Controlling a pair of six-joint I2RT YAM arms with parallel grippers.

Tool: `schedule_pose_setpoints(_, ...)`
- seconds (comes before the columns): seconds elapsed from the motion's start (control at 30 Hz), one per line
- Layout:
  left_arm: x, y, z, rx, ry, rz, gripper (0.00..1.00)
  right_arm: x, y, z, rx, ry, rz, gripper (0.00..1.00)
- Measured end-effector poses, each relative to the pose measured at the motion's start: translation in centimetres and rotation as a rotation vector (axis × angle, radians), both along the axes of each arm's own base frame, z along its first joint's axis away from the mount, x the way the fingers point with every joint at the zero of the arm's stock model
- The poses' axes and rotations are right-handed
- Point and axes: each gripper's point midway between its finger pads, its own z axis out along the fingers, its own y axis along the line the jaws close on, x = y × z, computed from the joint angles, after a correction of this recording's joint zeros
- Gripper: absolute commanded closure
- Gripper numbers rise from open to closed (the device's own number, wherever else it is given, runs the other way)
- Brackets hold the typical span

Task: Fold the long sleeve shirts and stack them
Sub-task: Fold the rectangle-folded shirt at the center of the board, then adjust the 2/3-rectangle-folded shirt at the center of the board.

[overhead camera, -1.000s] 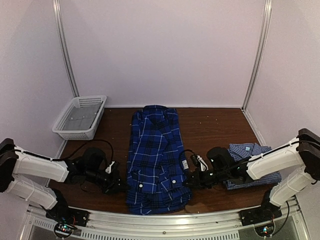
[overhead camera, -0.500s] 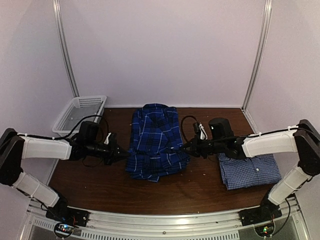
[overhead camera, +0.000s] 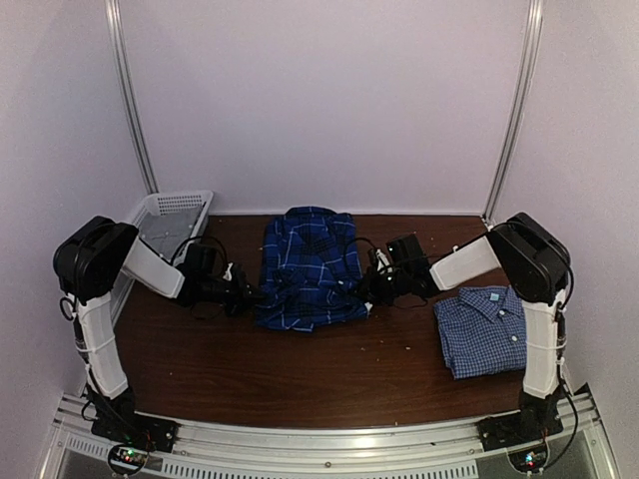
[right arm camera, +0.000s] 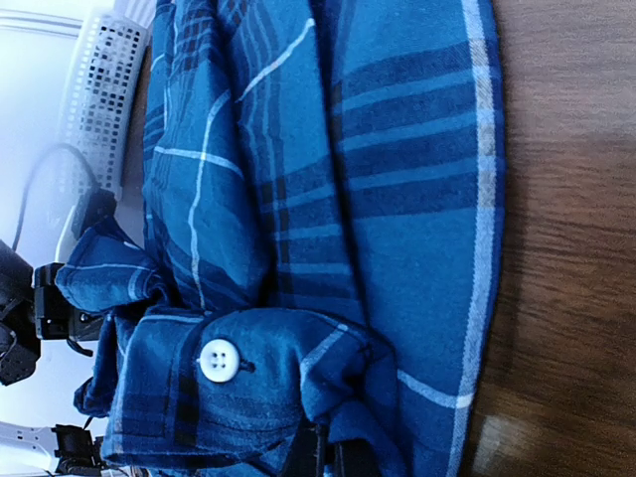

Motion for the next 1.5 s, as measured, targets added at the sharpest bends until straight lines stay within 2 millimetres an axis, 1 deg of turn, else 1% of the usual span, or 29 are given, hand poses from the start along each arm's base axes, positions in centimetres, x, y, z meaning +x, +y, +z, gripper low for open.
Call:
schedule_pose_setpoints(0.03,0.0,-0.1,-0.1,-0.005,-0.003,-0.002,1.00,-0.1,0.0,-0.4,-0.001,0.007,0.003,1.00)
schedule_pose_setpoints(0.1,0.1,-0.2,0.2,-0.016,-0.019,-0.005,1.00,-0.1,0.1,-0.3,0.010,-0.004,0.008,1.00)
schedule_pose_setpoints(0.17,-0.1,-0.2,0.1,-0.020,-0.025,-0.008,1.00,-0.5,0.0,-0.5,0.015,-0.011,0.010,1.00)
schedule_pose_setpoints(0.23,-0.8,-0.3,-0.2,-0.020,-0.025,-0.015,1.00,-0.9,-0.1,-0.5,0.023,-0.022,0.012,1.00)
schedule_pose_setpoints(0.3,-2.0,-0.5,-0.4,-0.020,-0.020,-0.028,1.00,-1.9,-0.4,-0.5,0.022,-0.022,0.018,1.00)
schedule_pose_setpoints(0.33,-2.8,-0.7,-0.5,-0.021,-0.017,-0.036,1.00,-2.5,-0.5,-0.5,0.021,-0.022,0.021,1.00)
schedule_pose_setpoints(0.4,-4.6,-0.9,-0.5,-0.024,-0.007,-0.053,1.00,-4.3,-0.7,-0.5,0.013,-0.017,0.034,1.00)
schedule_pose_setpoints(0.5,-7.8,-1.5,-0.2,-0.020,0.009,-0.088,1.00,-7.2,-0.9,-0.5,-0.006,-0.007,0.059,1.00)
schedule_pose_setpoints(0.53,-8.9,-1.8,0.0,-0.015,0.010,-0.106,1.00,-8.5,-1.0,-0.5,-0.016,-0.002,0.071,1.00)
schedule_pose_setpoints(0.6,-10.1,-2.4,0.6,-0.012,0.005,-0.131,1.00,-9.9,-1.0,-0.4,-0.030,0.003,0.088,1.00)
schedule_pose_setpoints(0.67,-10.8,-2.8,1.4,-0.007,-0.008,-0.146,1.00,-11.2,-1.2,-0.2,-0.046,0.006,0.096,1.00)
schedule_pose_setpoints(0.7,-10.9,-2.9,1.9,-0.004,-0.018,-0.149,1.00,-11.5,-1.2,0.0,-0.052,0.003,0.099,1.00)
schedule_pose_setpoints(0.73,-11.0,-2.9,2.3,0.000,-0.027,-0.149,1.00,-11.7,-1.3,0.3,-0.056,-0.002,0.099,0.97)
schedule_pose_setpoints(0.77,-11.0,-2.8,2.8,0.006,-0.039,-0.146,0.97,-11.8,-1.3,0.6,-0.057,-0.007,0.099,0.93)
schedule_pose_setpoints(0.83,-10.9,-2.7,3.2,0.020,-0.051,-0.142,0.89,-11.8,-1.4,1.2,-0.064,-0.021,0.095,0.85)
schedule_pose_setpoints(0.9,-10.6,-2.7,3.3,0.039,-0.060,-0.144,0.78,-11.6,-1.5,1.6,-0.076,-0.031,0.093,0.77)
schedule_pose_setpoints(1.0,-10.2,-2.6,3.3,0.071,-0.069,-0.149,0.64,-11.1,-1.4,2.0,-0.090,-0.040,0.092,0.68)
schedule_pose_setpoints(1.1,-9.7,-2.7,3.5,0.103,-0.083,-0.163,0.51,-10.8,-1.4,2.2,-0.105,-0.046,0.090,0.63)
schedule_pose_setpoints(1.13,-9.4,-2.7,3.6,0.115,-0.092,-0.167,0.48,-10.8,-1.4,2.3,-0.113,-0.048,0.091,0.60)
schedule_pose_setpoints(1.2,-9.0,-2.9,4.0,0.132,-0.115,-0.177,0.42,-10.8,-1.6,2.4,-0.127,-0.053,0.089,0.51)
schedule_pose_setpoints(1.3,-8.6,-2.9,4.3,0.150,-0.135,-0.187,0.36,-10.7,-2.1,2.8,-0.155,-0.068,0.086,0.42)
schedule_pose_setpoints(1.4,-8.6,-2.8,4.2,0.171,-0.144,-0.198,0.32,-10.6,-2.6,3.3,-0.178,-0.086,0.074,0.32)
schedule_pose_setpoints(1.5,-8.9,-2.5,4.1,0.187,-0.145,-0.208,0.32,-10.5,-3.1,3.5,-0.203,-0.100,0.064,0.30)
